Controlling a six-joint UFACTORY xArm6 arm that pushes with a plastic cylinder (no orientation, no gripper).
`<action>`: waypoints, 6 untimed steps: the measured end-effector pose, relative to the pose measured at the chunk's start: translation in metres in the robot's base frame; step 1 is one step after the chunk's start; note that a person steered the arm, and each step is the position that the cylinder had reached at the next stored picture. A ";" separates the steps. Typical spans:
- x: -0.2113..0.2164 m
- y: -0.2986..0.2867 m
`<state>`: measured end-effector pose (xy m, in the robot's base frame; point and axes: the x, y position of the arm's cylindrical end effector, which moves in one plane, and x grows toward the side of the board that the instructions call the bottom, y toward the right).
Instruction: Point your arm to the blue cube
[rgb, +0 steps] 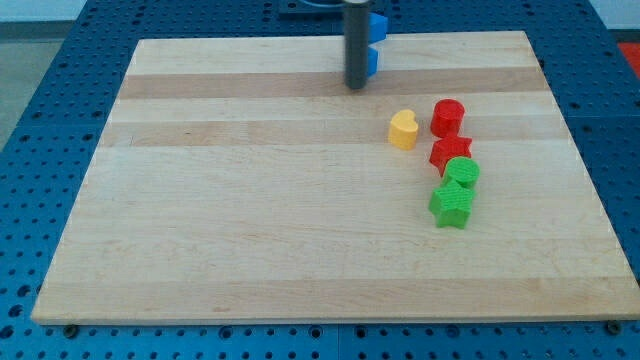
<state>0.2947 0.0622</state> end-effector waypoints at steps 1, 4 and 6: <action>-0.001 0.055; 0.031 -0.055; -0.012 -0.057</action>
